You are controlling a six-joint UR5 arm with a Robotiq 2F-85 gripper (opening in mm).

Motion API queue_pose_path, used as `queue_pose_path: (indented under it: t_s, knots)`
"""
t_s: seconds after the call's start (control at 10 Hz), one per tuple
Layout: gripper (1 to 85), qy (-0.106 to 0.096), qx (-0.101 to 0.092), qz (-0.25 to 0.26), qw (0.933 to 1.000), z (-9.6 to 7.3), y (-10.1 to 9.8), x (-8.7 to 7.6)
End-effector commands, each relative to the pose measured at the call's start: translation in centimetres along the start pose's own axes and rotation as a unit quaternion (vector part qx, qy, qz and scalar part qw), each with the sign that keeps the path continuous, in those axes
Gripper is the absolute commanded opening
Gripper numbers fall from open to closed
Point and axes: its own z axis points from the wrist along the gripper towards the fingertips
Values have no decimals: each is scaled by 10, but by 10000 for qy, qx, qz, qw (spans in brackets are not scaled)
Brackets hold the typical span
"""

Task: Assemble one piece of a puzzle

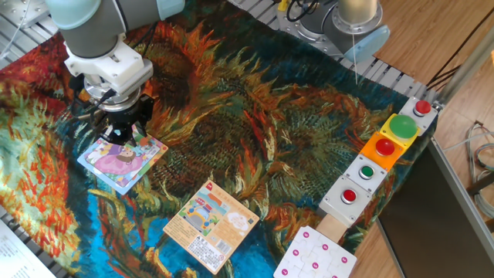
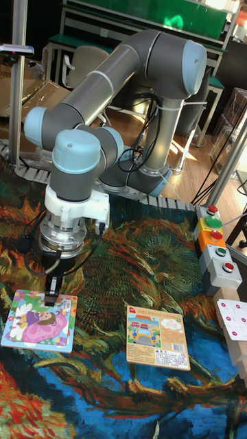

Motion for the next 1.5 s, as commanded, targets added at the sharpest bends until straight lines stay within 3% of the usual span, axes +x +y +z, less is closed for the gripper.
queue_pose_path:
  t_s: [0.0, 0.6, 1.4]
  knots:
    - [13, -76, 27, 42, 10000, 4, 0, -5]
    - [53, -21, 55, 56, 10000, 6, 1, 0]
    - [70, -98, 66, 65, 9999, 5, 1, -2]
